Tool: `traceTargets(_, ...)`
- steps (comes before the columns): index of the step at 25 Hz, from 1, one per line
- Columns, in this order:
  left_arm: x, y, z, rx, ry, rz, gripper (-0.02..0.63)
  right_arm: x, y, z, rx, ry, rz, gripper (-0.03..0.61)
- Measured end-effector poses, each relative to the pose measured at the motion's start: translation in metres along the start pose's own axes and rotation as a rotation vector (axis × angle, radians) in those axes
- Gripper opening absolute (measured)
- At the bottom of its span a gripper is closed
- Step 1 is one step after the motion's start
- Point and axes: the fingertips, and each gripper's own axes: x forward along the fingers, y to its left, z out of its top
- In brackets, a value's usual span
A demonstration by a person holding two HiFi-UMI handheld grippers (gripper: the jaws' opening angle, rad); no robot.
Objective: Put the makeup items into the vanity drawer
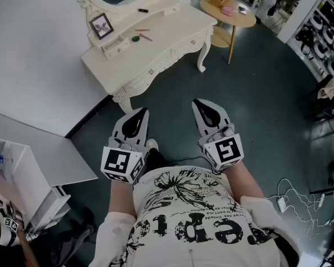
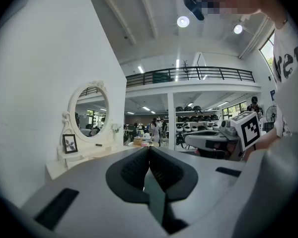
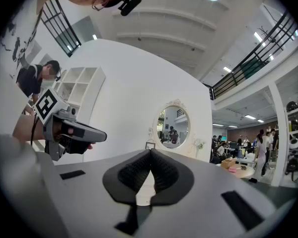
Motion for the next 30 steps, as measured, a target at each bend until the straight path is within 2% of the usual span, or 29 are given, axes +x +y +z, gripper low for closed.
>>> traceTargets(9, 0.019, -0.008, 0.000, 0.000, 0.004, -0.022, 0.014, -0.008, -0.017, -0.008, 0.032, 0.005, -0.029, 0.009)
traceTargets(13, 0.031, -0.010, -0.003, 0.001, 0.021, -0.038, 0.014, -0.010, -0.030, -0.003, 0.077, -0.057, -0.057, 0.011)
traceTargets(14, 0.034, -0.010, -0.004, 0.003, 0.027, -0.041, 0.014, -0.007, -0.034, -0.002, 0.082, -0.075, -0.064, 0.048)
traceTargets(16, 0.042, -0.005, -0.007, 0.006, 0.035, -0.044, 0.014, 0.003, -0.042, -0.003, 0.085, -0.085, -0.053, 0.332)
traceTargets(17, 0.045, 0.000, -0.008, 0.005, 0.037, -0.043, 0.014, 0.011, -0.046, -0.006, 0.085, -0.078, -0.049, 0.384)
traceTargets(20, 0.057, 0.025, -0.009, -0.002, 0.041, -0.027, 0.014, 0.040, -0.056, -0.015, 0.091, -0.042, -0.051, 0.430)
traceTargets(30, 0.148, 0.153, -0.016, -0.072, 0.059, 0.024, 0.014, 0.190, -0.103, -0.051, 0.116, 0.092, -0.024, 0.428)
